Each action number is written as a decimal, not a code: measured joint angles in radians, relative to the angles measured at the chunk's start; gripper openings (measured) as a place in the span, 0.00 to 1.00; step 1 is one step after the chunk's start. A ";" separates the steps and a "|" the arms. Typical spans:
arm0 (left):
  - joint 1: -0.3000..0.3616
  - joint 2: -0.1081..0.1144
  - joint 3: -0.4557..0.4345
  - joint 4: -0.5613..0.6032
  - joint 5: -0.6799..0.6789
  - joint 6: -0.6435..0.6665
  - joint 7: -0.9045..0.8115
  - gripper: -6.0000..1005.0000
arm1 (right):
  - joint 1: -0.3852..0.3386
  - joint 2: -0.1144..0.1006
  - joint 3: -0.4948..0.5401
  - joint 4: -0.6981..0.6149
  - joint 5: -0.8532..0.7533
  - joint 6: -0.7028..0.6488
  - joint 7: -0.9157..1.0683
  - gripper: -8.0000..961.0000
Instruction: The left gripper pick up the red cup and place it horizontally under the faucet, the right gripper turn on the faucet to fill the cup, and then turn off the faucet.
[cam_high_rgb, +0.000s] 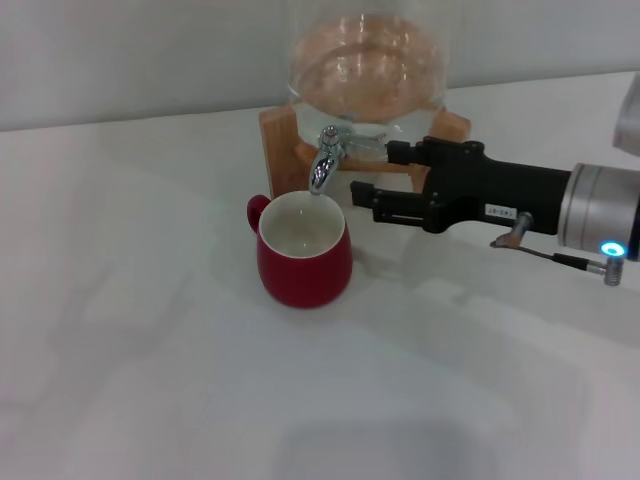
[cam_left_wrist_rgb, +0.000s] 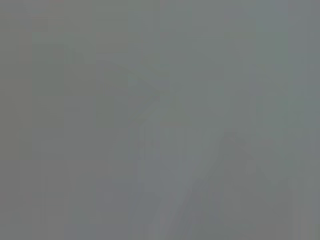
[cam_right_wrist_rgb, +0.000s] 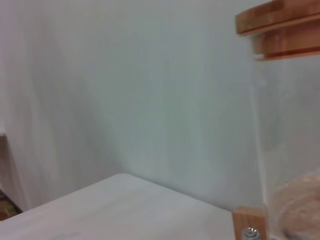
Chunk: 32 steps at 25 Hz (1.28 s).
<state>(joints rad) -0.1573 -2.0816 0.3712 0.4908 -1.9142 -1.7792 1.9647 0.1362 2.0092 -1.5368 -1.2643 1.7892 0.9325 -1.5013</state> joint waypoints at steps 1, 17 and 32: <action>0.001 0.000 0.000 0.000 0.000 0.000 0.000 0.89 | 0.003 0.000 -0.004 0.000 0.000 -0.005 0.000 0.83; 0.010 0.002 0.000 0.000 0.000 0.003 0.000 0.89 | 0.014 0.000 -0.049 -0.035 0.002 0.004 -0.011 0.83; 0.012 0.002 0.000 0.000 0.000 0.007 0.000 0.89 | 0.007 0.000 -0.041 -0.043 0.000 0.051 -0.025 0.83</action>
<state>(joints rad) -0.1452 -2.0795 0.3709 0.4909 -1.9144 -1.7727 1.9645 0.1436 2.0088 -1.5776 -1.3068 1.7897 0.9833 -1.5260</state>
